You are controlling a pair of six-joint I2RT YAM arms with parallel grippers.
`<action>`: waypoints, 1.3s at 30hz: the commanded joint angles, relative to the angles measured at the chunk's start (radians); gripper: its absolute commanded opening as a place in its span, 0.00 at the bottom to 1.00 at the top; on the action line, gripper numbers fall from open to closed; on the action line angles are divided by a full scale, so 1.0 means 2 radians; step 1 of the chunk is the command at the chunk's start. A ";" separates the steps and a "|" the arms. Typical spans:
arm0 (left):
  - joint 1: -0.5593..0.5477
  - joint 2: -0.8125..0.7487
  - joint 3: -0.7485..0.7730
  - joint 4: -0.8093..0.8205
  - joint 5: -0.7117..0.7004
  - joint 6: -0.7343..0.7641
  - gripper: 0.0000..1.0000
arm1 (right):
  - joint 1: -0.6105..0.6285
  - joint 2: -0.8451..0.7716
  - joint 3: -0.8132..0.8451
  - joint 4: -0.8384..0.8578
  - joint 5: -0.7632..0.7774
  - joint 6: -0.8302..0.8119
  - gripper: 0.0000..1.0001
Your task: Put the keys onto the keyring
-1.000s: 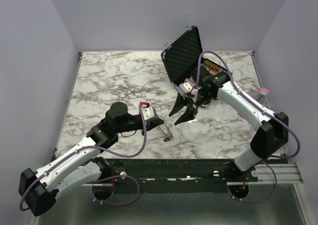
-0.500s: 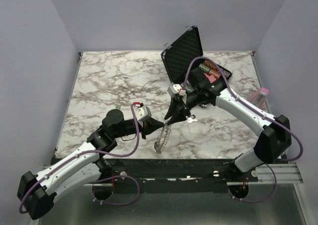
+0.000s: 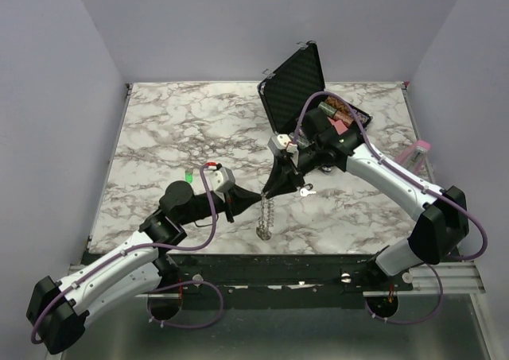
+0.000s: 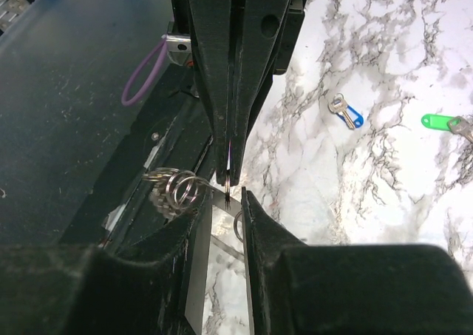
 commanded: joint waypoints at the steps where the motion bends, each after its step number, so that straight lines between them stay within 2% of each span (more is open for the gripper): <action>1: -0.003 0.001 0.000 0.055 -0.006 -0.022 0.00 | 0.008 -0.003 -0.010 0.019 0.013 0.016 0.30; 8: -0.003 0.000 -0.004 0.059 -0.017 -0.027 0.00 | 0.009 -0.005 -0.018 0.030 0.022 0.026 0.26; 13: -0.003 -0.005 -0.009 0.059 -0.029 -0.031 0.00 | 0.009 -0.005 -0.016 0.024 0.018 0.023 0.16; 18: -0.003 -0.006 -0.017 0.063 -0.036 -0.035 0.00 | 0.009 -0.007 -0.011 0.019 0.016 0.024 0.01; 24: -0.003 -0.006 -0.029 0.074 -0.044 -0.038 0.02 | 0.009 -0.004 0.010 -0.015 0.041 0.021 0.01; 25: -0.003 -0.006 -0.028 0.071 -0.046 -0.039 0.12 | 0.009 -0.003 0.014 -0.024 0.049 0.014 0.01; 26: -0.003 -0.009 -0.027 0.063 -0.050 -0.039 0.29 | 0.009 -0.002 0.021 -0.032 0.062 0.010 0.01; 28: -0.002 -0.019 -0.028 0.043 -0.062 -0.039 0.51 | 0.009 0.000 0.032 -0.045 0.089 0.004 0.01; 32: 0.004 -0.066 -0.048 0.027 -0.088 -0.045 0.83 | 0.009 0.005 0.060 -0.089 0.151 -0.021 0.01; 35: 0.007 -0.099 -0.062 0.023 -0.090 -0.042 0.94 | 0.010 0.017 0.089 -0.135 0.191 -0.048 0.01; 39: 0.007 -0.093 -0.051 0.006 -0.069 -0.003 0.94 | 0.013 0.027 0.113 -0.181 0.220 -0.076 0.01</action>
